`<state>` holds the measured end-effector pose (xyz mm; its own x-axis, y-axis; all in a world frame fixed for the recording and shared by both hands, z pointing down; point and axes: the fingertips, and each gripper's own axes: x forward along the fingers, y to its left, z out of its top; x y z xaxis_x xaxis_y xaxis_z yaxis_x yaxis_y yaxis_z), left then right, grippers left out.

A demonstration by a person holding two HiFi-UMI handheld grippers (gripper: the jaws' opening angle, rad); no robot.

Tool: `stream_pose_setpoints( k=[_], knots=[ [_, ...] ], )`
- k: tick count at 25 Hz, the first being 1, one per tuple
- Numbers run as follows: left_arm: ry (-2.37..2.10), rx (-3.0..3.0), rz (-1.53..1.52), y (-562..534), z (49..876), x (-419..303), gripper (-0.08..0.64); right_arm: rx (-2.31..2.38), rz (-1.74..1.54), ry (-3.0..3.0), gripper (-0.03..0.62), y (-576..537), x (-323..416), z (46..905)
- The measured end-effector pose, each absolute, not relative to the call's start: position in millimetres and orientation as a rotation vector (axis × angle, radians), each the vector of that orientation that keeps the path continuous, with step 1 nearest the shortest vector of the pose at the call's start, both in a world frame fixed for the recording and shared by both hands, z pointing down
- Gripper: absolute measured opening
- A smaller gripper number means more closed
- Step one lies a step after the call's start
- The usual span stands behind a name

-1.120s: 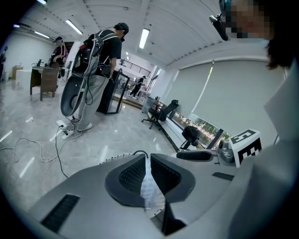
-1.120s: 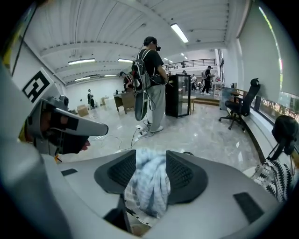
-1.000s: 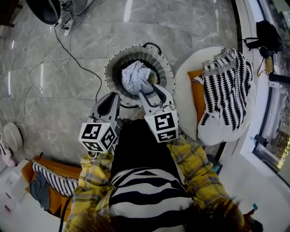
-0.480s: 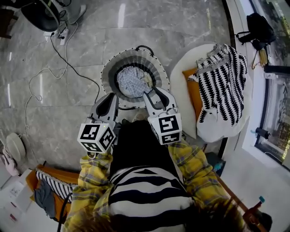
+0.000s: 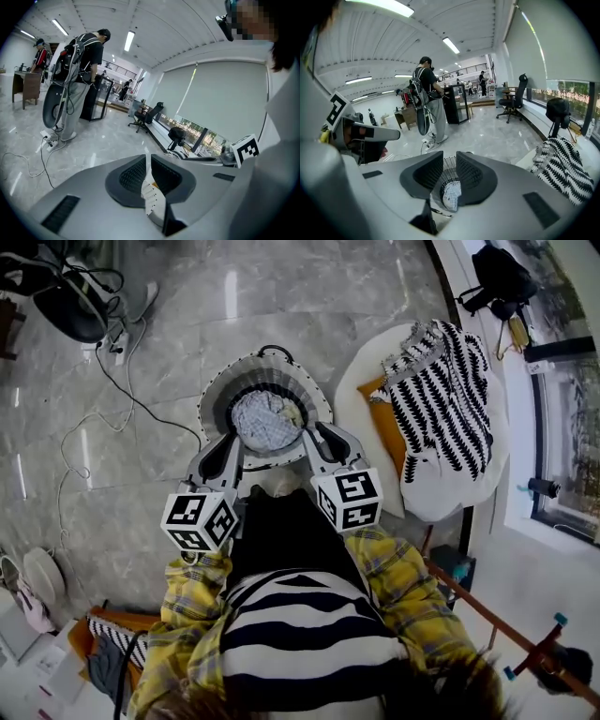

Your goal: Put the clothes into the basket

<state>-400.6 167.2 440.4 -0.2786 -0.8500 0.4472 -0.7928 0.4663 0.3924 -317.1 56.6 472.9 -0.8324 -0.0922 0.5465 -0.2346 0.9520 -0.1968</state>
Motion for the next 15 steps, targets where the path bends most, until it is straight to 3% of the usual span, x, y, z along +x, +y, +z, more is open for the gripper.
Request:
stream_pose_setpoints(
  k=[15],
  knots=[
    [-2.104,1.444,-0.104,163,418,-378,0.044,0.329,0.459,-2.57,0.061,54,-278,452]
  ],
)
